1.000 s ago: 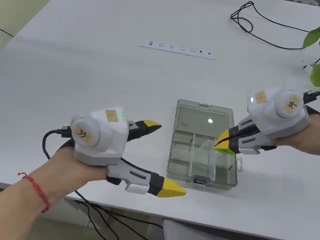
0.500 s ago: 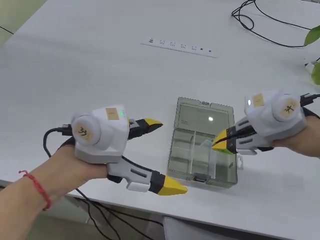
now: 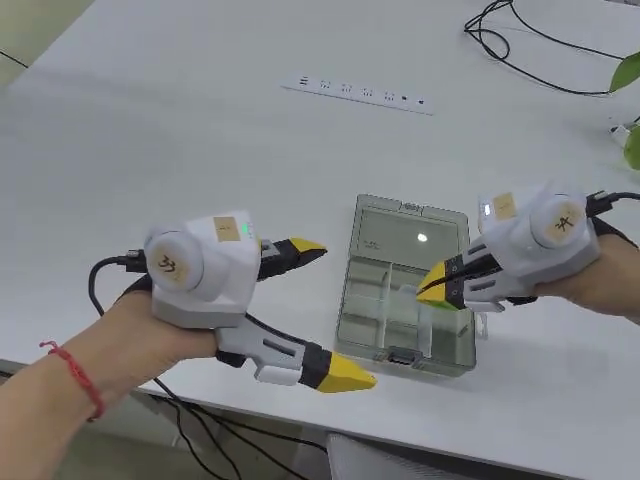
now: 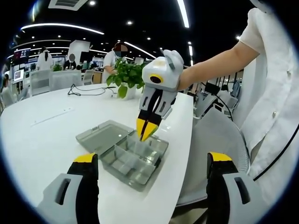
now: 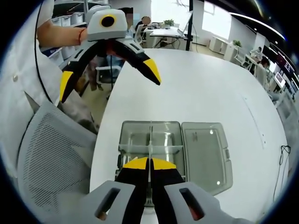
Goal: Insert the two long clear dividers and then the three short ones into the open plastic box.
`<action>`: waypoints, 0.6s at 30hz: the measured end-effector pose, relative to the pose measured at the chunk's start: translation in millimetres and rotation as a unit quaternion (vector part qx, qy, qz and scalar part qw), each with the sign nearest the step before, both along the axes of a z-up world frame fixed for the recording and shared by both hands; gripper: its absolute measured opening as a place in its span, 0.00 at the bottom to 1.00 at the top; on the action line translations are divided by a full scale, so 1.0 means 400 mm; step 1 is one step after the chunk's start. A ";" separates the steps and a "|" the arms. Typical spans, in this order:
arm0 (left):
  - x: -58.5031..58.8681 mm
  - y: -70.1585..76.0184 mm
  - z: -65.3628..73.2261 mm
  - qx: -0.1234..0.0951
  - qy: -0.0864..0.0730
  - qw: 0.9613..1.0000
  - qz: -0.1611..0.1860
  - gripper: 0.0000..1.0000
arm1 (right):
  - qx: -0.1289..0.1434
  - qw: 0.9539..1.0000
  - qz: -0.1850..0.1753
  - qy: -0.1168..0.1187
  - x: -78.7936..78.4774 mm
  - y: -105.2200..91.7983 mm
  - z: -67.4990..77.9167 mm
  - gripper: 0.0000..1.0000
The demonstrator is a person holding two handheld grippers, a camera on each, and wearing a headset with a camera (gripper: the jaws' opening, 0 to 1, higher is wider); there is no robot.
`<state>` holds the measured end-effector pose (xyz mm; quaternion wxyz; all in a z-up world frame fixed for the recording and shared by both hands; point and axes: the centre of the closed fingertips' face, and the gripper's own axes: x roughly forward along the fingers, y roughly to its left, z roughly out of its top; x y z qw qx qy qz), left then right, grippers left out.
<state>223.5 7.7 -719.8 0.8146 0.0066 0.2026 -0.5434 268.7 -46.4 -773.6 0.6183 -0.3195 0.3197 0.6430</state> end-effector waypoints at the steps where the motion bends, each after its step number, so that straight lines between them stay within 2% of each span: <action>1: 0.000 0.000 0.000 0.000 0.000 1.000 0.000 0.99 | -0.001 1.000 0.001 0.000 -0.002 0.003 -0.001 0.02; 18: -0.003 0.001 -0.015 0.006 0.005 1.000 -0.005 1.00 | -0.036 0.999 0.002 0.008 0.000 0.007 -0.067 0.02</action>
